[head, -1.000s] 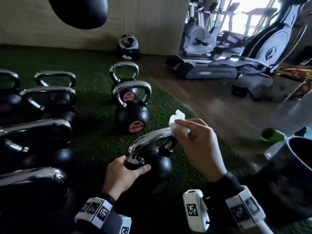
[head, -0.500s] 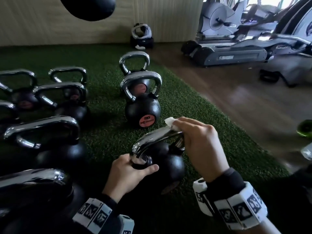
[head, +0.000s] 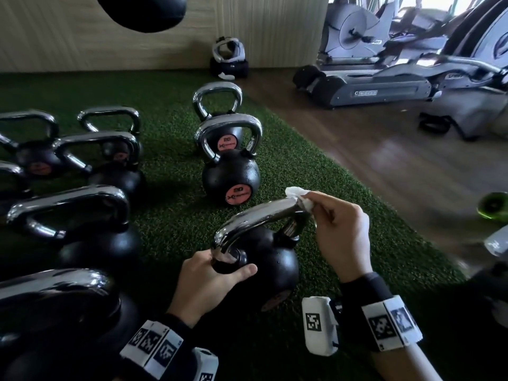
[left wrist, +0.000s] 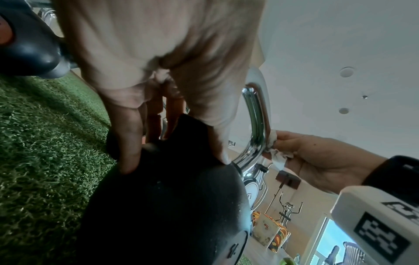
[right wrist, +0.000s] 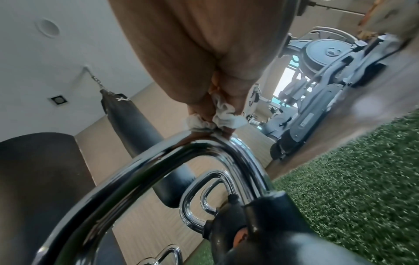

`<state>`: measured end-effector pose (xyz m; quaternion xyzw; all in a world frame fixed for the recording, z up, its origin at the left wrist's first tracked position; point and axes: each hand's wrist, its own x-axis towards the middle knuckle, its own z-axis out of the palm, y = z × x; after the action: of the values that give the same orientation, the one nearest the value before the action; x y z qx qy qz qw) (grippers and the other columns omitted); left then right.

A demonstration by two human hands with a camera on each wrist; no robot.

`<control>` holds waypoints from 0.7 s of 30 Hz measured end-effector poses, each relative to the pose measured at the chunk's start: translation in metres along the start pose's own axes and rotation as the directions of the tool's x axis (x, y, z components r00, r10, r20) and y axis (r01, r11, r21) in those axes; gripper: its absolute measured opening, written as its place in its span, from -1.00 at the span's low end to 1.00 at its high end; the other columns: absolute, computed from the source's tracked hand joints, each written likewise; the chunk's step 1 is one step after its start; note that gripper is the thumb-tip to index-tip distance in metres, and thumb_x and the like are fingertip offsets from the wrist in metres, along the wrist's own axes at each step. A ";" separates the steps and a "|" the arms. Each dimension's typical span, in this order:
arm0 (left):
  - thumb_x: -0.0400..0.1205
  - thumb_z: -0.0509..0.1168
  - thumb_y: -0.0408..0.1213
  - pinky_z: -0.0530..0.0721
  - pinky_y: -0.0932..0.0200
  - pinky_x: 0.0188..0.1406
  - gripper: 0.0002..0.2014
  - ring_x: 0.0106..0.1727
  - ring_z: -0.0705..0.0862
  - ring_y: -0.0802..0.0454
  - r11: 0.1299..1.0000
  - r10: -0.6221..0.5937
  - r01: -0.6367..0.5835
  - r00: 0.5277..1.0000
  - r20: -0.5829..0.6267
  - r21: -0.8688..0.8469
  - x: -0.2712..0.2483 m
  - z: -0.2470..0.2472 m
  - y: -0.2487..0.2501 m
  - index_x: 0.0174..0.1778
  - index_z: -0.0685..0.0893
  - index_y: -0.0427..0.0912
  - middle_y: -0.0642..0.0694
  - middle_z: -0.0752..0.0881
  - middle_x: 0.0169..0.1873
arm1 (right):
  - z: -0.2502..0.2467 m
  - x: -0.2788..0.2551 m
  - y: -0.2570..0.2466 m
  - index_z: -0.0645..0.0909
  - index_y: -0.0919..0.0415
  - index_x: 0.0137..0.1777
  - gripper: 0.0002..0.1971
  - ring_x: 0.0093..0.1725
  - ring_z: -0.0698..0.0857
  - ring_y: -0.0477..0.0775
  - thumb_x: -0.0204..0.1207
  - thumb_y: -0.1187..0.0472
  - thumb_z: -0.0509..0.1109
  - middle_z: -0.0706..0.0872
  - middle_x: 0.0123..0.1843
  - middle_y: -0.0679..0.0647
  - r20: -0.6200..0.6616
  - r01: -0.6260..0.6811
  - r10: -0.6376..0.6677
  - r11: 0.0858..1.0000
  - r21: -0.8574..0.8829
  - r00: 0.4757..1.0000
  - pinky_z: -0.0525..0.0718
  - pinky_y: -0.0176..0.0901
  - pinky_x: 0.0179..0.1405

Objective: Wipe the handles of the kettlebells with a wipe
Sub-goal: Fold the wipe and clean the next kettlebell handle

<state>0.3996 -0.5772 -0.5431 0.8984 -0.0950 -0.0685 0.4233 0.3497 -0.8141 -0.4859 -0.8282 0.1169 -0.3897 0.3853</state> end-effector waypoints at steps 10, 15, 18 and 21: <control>0.24 0.64 0.37 0.51 0.59 -0.18 -0.51 -0.13 0.71 0.43 0.999 -0.043 0.043 0.999 -0.007 -0.023 -0.008 -0.003 0.004 -0.07 0.88 0.12 0.27 0.81 -0.24 | 0.016 -0.019 0.030 0.86 0.08 0.09 -0.81 -0.12 0.78 0.00 0.63 0.37 0.50 0.92 -0.06 0.11 0.249 -0.584 0.533 0.676 0.449 0.808 0.71 -0.13 -0.08; 0.35 0.61 0.32 0.59 0.52 -0.15 -0.62 -0.05 0.77 0.27 0.999 -0.035 0.035 0.999 0.019 -0.004 -0.016 -0.006 0.011 -0.10 0.80 0.17 0.25 0.82 -0.20 | 0.016 -0.032 0.034 0.90 0.07 -0.11 -0.83 -0.31 0.65 0.05 0.62 0.33 0.54 0.90 -0.22 0.12 0.288 -0.601 0.529 0.737 0.309 0.798 0.60 -0.11 -0.28; 0.51 0.52 0.26 0.69 0.19 -0.01 -0.60 0.09 0.83 0.03 0.982 -0.027 0.012 0.997 0.078 0.187 -0.026 -0.012 0.015 0.07 0.83 0.05 0.09 0.87 -0.06 | -0.003 -0.039 0.026 0.89 0.16 0.01 -0.89 -0.38 0.70 -0.09 0.57 0.35 0.59 0.90 -0.28 0.09 0.273 -0.613 0.549 0.720 0.325 0.790 0.65 -0.24 -0.38; 0.55 0.52 0.18 0.69 0.21 -0.10 -0.76 0.00 0.86 0.14 0.973 -0.059 0.051 0.998 0.029 0.227 -0.045 -0.019 0.013 -0.09 0.90 0.12 0.19 0.87 -0.21 | -0.017 -0.059 0.011 0.91 0.09 -0.01 -0.85 -0.26 0.71 0.12 0.51 0.34 0.63 0.90 -0.13 0.26 0.306 -0.605 0.526 0.736 0.303 0.794 0.64 0.03 -0.20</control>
<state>0.3578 -0.5610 -0.5189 0.9417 -0.0847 -0.0847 0.3144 0.2989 -0.8019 -0.5203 -0.6949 0.2454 -0.1832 0.6507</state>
